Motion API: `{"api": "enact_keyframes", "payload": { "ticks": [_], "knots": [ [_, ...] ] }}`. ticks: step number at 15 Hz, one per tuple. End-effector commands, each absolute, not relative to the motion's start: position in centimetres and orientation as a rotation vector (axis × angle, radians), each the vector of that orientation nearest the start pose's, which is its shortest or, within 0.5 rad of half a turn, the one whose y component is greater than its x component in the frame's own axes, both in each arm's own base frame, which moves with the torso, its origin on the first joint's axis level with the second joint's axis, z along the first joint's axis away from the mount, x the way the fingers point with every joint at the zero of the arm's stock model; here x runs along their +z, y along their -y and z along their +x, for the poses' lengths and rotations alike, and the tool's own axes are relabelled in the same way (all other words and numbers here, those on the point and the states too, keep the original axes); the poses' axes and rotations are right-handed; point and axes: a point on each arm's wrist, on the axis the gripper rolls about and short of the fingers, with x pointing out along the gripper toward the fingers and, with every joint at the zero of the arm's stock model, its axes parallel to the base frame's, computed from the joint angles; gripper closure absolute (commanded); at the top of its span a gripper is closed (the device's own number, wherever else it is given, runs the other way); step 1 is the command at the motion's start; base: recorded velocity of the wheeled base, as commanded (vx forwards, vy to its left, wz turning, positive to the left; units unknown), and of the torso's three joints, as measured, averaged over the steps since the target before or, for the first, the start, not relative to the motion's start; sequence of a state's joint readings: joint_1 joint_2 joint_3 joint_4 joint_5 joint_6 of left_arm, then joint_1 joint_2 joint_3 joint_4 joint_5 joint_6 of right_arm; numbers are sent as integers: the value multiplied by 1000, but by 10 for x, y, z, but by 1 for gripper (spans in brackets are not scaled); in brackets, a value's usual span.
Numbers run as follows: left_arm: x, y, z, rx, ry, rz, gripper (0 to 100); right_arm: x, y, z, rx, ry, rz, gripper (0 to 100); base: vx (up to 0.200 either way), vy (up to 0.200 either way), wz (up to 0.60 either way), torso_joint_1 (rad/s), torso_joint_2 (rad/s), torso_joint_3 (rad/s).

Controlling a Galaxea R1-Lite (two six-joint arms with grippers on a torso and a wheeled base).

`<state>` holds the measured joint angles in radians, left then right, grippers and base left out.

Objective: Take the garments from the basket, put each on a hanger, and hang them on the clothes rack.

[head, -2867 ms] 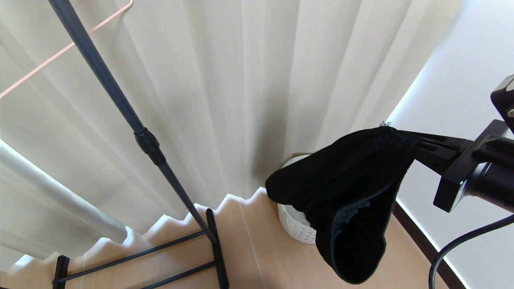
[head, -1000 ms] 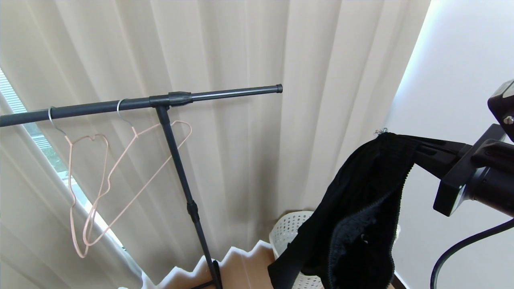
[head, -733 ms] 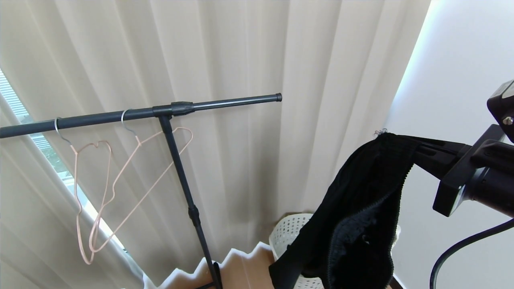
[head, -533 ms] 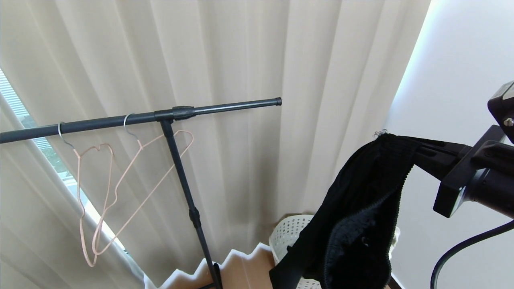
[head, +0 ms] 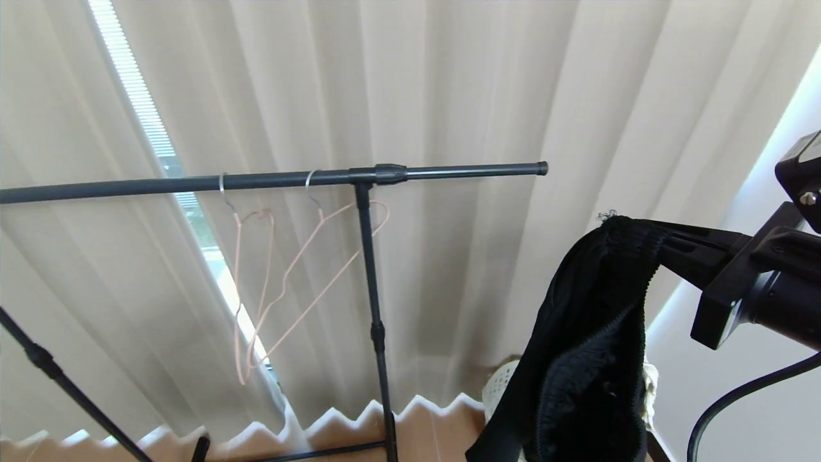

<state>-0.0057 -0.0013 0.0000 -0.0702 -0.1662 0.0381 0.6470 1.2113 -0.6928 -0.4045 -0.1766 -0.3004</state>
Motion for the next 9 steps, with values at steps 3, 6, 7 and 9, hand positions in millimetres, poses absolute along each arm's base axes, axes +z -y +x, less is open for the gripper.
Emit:
{"api": "enact_keyframes", "payload": {
  "ticks": [3, 6, 7, 9],
  "knots": [
    [83, 4, -23, -172, 72, 44, 0, 248, -109, 150, 483, -34, -341, 100, -133, 0, 0, 5, 2, 5],
    [83, 4, -23, -172, 72, 45, 0, 249, -108, 150, 483, -32, -340, 100, -200, 67, 0, 7, 2, 1],
    [83, 4, -23, -172, 72, 45, 0, 249, -108, 150, 483, -32, -340, 100, -200, 200, 0, -7, 2, 2],
    [83, 4, -23, -172, 72, 44, 0, 249, -108, 150, 483, -31, -339, 100, -200, 200, 0, -2, 2, -2]
  ]
}}
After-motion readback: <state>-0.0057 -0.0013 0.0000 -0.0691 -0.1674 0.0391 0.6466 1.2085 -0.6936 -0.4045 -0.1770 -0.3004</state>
